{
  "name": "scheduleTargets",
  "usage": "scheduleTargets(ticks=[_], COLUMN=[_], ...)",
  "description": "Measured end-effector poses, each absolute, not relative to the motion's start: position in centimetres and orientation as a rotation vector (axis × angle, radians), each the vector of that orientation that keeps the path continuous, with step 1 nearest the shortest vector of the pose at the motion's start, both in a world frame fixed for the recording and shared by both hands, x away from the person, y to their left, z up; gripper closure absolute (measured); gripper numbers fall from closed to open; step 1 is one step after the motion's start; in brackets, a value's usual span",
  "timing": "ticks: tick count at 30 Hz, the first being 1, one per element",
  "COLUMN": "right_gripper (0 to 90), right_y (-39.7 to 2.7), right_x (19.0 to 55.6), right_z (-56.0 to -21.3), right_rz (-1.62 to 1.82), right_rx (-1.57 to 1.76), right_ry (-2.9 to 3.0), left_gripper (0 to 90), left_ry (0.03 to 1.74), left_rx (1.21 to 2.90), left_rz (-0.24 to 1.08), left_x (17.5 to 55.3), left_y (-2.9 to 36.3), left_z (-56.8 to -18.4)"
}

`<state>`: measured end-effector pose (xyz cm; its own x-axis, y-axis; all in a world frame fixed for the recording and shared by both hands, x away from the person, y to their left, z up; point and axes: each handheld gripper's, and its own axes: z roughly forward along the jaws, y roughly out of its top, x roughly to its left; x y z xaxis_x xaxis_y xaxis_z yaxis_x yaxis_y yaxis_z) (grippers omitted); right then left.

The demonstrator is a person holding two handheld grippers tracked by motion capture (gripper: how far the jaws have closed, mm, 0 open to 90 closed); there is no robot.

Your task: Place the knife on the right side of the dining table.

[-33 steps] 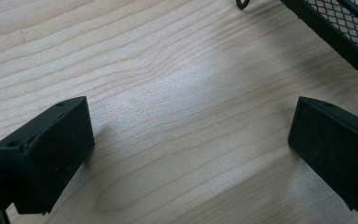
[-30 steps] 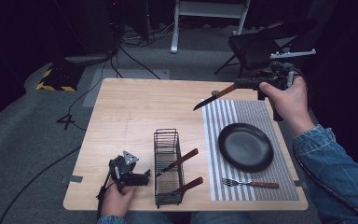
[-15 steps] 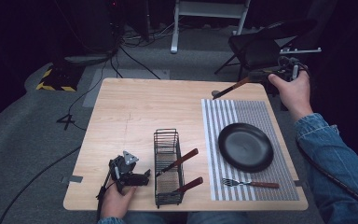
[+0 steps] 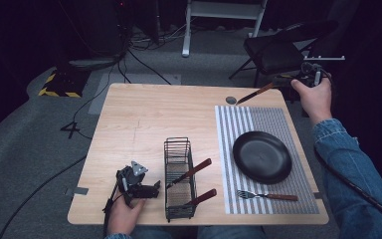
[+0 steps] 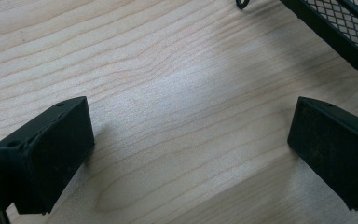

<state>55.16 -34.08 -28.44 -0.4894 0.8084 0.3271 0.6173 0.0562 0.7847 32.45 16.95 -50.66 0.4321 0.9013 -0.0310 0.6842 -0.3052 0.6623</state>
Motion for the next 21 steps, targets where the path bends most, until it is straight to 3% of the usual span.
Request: scheduleTargets(ticks=[12,21], right_gripper=[81.1,81.0], right_y=[-34.2,-34.7], right_x=[55.7,55.2], right_z=[-34.3,-36.8], right_rz=[1.39,1.421], right_rx=[1.578,1.634], right_ry=[2.152,2.145], left_gripper=[0.4,0.4], left_ry=[1.332,1.336], left_rx=[2.084,2.082], left_rz=[0.468,0.468], left_x=[32.4,32.5], left_y=[16.9,16.9], left_z=[-50.7,-50.7])
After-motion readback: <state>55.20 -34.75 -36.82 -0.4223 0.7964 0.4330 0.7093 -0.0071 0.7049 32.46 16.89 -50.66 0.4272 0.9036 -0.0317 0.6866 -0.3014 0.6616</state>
